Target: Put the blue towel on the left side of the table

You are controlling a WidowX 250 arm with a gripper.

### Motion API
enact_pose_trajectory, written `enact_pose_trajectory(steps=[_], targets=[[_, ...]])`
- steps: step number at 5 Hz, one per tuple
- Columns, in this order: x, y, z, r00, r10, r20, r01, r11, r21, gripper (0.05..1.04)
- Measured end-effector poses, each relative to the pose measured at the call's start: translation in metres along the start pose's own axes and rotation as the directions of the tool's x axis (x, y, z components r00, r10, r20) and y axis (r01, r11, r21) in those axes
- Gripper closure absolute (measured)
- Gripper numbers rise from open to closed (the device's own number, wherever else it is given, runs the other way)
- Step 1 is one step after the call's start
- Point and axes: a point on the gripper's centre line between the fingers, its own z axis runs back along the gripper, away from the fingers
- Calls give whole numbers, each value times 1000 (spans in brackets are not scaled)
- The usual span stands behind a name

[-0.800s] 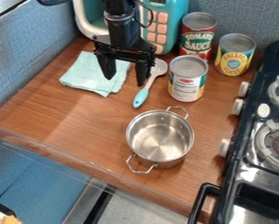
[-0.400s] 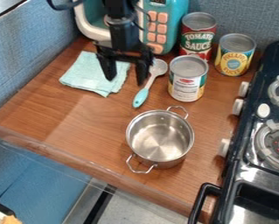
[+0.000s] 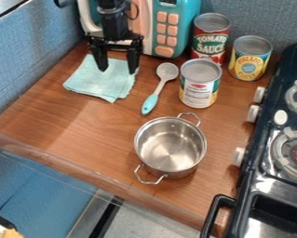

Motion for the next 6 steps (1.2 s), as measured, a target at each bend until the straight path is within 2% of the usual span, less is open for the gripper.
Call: enact_pose_trajectory(steps=[1, 3, 5, 6], targets=[[17, 25, -11, 999, -18, 30, 18, 999, 28, 83], [14, 34, -23, 999, -43, 29, 42, 999, 35, 83], [-21, 34, -26, 999, -36, -17, 36, 999, -10, 85], [-47, 51, -24, 999, -18, -42, 18, 1000, -17, 84]])
